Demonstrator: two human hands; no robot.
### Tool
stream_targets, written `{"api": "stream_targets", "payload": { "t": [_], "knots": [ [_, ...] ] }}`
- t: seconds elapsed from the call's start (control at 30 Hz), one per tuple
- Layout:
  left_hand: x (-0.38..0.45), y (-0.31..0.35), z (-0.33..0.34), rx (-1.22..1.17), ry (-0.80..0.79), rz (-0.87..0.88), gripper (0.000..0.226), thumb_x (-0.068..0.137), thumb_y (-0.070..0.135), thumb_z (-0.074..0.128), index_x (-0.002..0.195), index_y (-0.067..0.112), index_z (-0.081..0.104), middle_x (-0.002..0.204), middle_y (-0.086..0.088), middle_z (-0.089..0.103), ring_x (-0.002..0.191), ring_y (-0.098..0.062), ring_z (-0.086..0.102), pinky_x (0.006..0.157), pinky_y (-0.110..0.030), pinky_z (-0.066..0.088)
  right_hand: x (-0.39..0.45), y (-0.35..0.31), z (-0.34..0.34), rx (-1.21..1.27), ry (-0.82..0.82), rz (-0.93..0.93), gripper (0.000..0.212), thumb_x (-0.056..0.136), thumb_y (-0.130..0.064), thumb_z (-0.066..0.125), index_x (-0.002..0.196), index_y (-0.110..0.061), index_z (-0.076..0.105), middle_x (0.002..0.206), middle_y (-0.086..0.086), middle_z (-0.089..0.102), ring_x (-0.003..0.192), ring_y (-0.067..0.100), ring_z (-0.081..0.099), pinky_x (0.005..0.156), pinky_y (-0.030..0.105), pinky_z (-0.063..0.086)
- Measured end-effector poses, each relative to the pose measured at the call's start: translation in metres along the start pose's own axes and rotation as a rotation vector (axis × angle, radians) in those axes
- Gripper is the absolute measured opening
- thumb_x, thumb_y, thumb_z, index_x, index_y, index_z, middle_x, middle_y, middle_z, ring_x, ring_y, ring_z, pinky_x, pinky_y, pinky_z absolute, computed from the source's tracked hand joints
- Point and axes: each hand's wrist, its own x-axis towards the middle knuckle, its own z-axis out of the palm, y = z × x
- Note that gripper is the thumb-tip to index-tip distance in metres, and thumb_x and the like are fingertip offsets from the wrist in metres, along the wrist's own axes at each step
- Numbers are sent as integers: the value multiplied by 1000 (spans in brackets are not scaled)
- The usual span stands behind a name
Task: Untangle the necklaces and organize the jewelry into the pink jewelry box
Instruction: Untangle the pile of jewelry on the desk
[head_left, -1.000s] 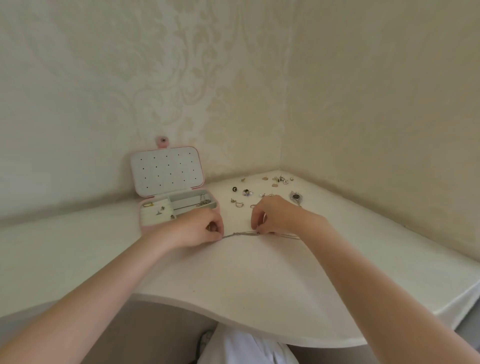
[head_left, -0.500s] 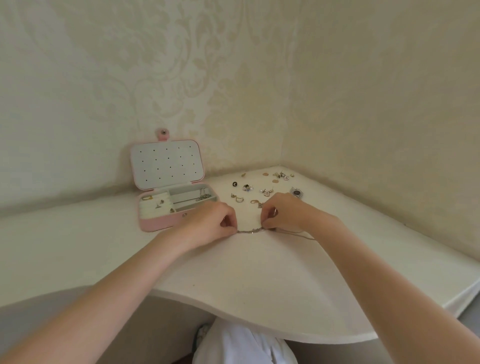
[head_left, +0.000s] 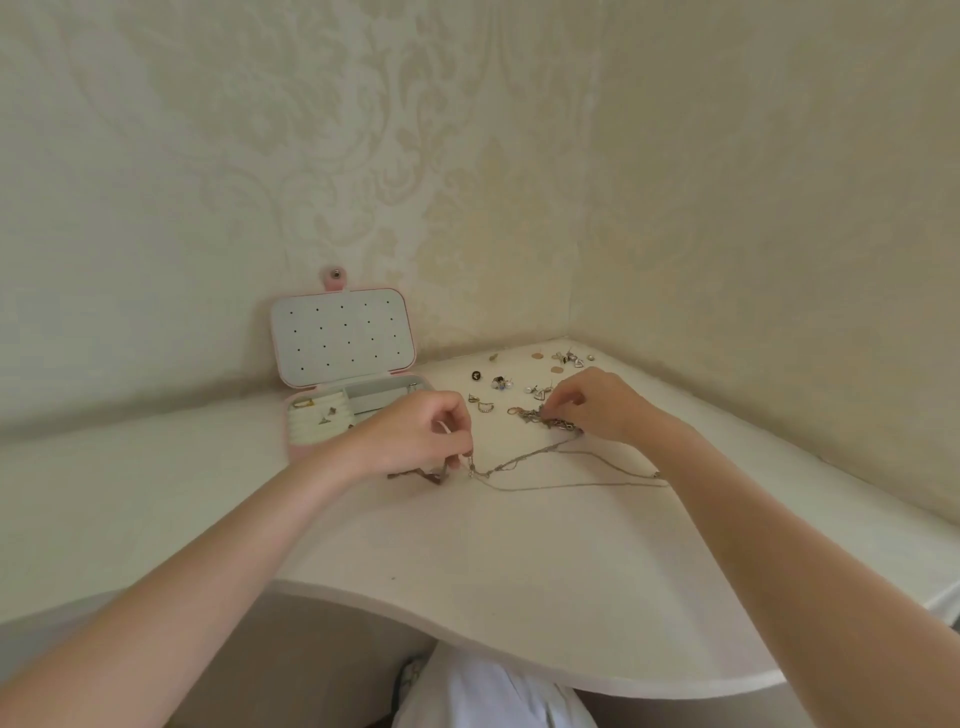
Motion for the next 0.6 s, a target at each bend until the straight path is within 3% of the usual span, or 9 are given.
{"api": "stream_targets", "payload": {
  "t": [0.17,0.3,0.47,0.6],
  "knots": [
    [1,1,2,-135,9,-16,14,87,5,52,75,13,54,67,5,64,57,-7,56,63,-20,42,-12,-13,-2,74,-228,-65,13,82,-9,67,91,-15,73,76,-8,62,61,-3,53,67,14,44],
    [0,-2,-5,-409,73,-70,16,88,4,48,75,10,54,67,1,60,60,-13,54,66,-20,48,-13,-11,-3,-10,-105,-14,7,80,-5,65,83,-9,70,70,-5,59,59,6,52,58,14,45],
    [3,-4,-1,-373,168,-120,14,87,8,52,74,13,55,65,0,58,54,-11,51,62,-19,48,-17,-12,-9,-200,-138,55,12,74,-8,68,76,3,71,59,8,59,54,18,51,52,21,41],
    [6,2,3,-396,180,-113,13,88,9,52,76,13,55,60,1,56,51,-11,49,60,-17,49,-18,-21,4,-295,-120,-27,8,71,0,66,69,-7,70,64,5,57,67,22,55,55,22,40]
  ]
}}
